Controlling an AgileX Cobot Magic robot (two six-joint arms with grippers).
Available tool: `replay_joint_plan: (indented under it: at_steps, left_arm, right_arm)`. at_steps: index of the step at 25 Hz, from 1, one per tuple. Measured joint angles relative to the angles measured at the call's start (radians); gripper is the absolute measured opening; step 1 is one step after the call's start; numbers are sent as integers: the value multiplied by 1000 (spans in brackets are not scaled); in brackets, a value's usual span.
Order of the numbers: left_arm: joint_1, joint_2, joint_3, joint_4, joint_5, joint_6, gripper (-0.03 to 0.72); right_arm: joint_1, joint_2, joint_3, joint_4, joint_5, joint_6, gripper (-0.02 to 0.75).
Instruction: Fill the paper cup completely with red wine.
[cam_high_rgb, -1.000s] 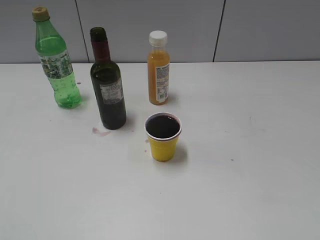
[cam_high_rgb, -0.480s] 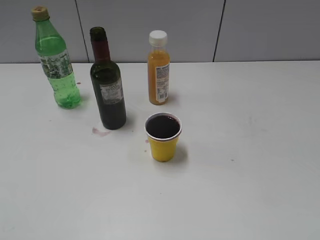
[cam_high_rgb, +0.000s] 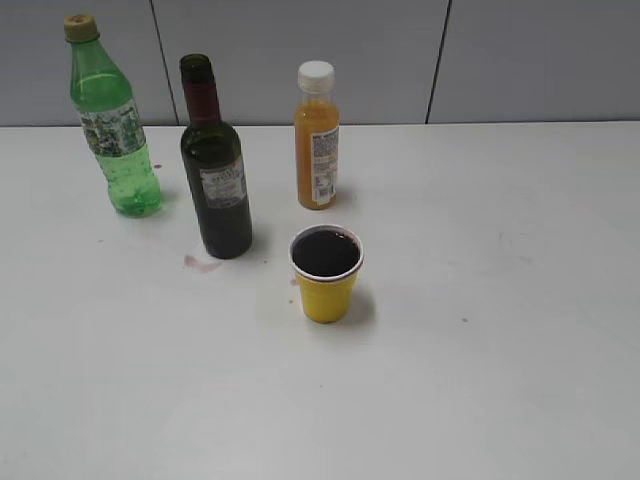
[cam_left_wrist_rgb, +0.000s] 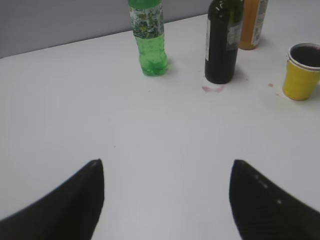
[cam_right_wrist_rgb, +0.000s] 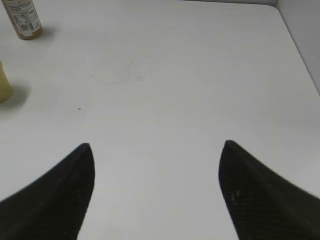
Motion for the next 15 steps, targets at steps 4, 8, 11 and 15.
replay_joint_plan:
  at_steps: [4,8,11,15]
  left_arm:
    - [59,0,1,27,0,-39,592]
    - [172,0,1,28,0,-44,592]
    - [265,0,1,28,-1,-43,592]
    - [358,0,2,27,-1,-41,592]
  right_arm:
    - [0,0,0,1,0,0,585]
    - [0,0,0,1,0,0,585]
    - [0,0,0,1,0,0,585]
    - [0,0,0,1,0,0,585]
